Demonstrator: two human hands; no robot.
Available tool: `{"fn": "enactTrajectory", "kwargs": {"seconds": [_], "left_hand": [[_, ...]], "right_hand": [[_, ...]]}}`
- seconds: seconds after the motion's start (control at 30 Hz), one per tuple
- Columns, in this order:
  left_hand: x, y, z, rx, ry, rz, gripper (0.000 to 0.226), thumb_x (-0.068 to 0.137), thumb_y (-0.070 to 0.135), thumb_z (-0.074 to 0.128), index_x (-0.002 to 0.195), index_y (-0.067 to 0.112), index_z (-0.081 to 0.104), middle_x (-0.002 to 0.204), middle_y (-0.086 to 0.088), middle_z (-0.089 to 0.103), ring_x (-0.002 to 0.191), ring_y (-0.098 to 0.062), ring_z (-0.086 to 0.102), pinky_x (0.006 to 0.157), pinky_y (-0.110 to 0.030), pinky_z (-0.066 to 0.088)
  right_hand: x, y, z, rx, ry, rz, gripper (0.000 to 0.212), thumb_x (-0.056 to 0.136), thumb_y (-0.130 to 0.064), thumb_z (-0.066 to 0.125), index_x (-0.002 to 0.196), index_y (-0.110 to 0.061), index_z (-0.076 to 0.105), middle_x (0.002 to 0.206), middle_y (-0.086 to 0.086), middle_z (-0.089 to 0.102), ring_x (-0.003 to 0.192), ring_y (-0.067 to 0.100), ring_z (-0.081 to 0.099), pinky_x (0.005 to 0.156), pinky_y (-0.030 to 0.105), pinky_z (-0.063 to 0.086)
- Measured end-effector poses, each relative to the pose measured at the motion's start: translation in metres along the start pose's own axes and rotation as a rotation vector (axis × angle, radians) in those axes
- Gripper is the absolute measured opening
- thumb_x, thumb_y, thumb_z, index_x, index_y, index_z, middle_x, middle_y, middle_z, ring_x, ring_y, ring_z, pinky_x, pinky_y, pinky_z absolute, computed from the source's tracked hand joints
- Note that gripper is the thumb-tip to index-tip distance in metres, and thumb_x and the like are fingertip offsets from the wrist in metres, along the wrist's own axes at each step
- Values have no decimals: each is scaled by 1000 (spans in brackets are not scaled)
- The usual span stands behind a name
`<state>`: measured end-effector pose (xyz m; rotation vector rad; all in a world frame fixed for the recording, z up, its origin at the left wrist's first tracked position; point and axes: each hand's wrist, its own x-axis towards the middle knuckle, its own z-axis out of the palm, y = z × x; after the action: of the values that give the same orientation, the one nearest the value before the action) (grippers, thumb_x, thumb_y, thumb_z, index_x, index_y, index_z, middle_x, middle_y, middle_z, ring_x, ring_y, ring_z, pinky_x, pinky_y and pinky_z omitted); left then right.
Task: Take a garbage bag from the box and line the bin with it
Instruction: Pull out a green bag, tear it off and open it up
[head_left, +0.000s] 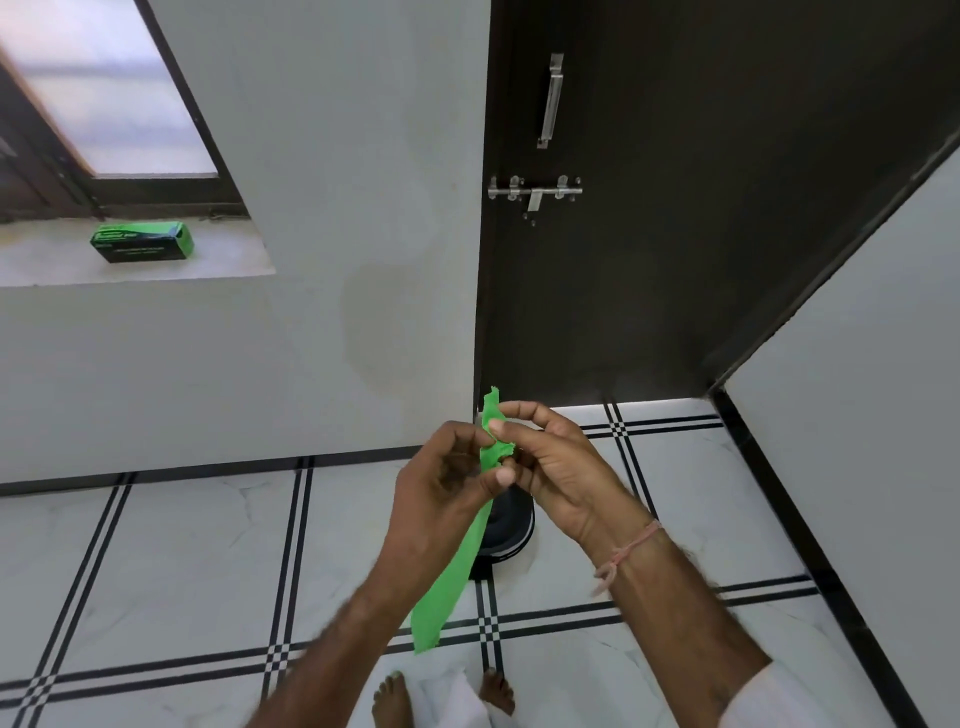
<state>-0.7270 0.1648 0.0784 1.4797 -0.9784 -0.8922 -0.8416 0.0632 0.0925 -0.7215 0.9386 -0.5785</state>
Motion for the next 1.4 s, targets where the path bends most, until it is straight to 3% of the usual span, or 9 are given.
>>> {"fn": "enactTrajectory", "kwargs": {"seconds": [0.2,0.3,0.4,0.47,0.63,0.8,0.9,1.17,1.4], "left_hand": [[-2,2,4,-26,166,25,17,85,4,79,90,19,72,80,4,73,75,-14,70,75,-29,60],[-1,3,1,1,242,41,14,85,9,81,90,19,72,79,4,73,74,-15,70,74,-28,61],[0,6,-1,38,288,77,14,85,13,82,91,19,71,80,6,72,75,-14,70,74,-24,59],[-1,5,-1,85,296,98,14,85,12,82,92,19,71,80,8,72,75,-14,70,73,-23,59],[-4,1,-1,126,255,68,14,86,16,82,95,20,72,81,9,73,77,-14,71,75,-25,61],[-4,2,-4,25,184,9,15,81,13,83,93,16,75,82,4,76,77,-14,72,74,-21,59],[-4,1,-3,-21,149,-33,12,83,14,81,94,14,77,84,1,78,81,-17,75,79,-27,61],[-10,2,-3,-314,73,-157,17,98,16,66,99,3,76,93,-18,76,86,-24,72,79,-30,60],[-9,1,3,-344,114,-178,19,100,16,63,101,0,73,89,-14,74,82,-19,70,74,-26,58]], "right_hand": [[-7,9,3,60,-18,2,29,92,-21,72,118,-8,67,100,12,75,81,15,70,70,24,60],[-16,17,2,105,-49,-87,61,91,-39,64,130,7,59,122,28,71,103,24,70,93,32,60],[-23,27,0,120,-77,-96,63,90,-38,65,131,10,60,129,28,68,115,29,70,109,40,52],[-25,29,2,78,-99,-84,55,94,-34,64,127,10,63,126,26,70,119,30,70,109,39,52],[-24,25,1,77,-86,-42,37,86,-25,71,110,2,71,96,11,76,94,19,73,95,32,59],[-21,20,2,145,-71,43,51,93,-26,68,132,7,62,116,21,71,103,25,70,96,37,58],[-20,20,3,135,-90,49,59,88,-33,68,130,7,64,118,23,72,107,28,69,104,43,53],[-17,33,0,120,-62,-2,56,93,-35,63,128,9,64,105,18,73,89,19,73,81,30,63],[-18,34,0,151,-73,-29,35,101,-14,58,127,8,66,119,21,73,93,18,75,85,28,63]]}}
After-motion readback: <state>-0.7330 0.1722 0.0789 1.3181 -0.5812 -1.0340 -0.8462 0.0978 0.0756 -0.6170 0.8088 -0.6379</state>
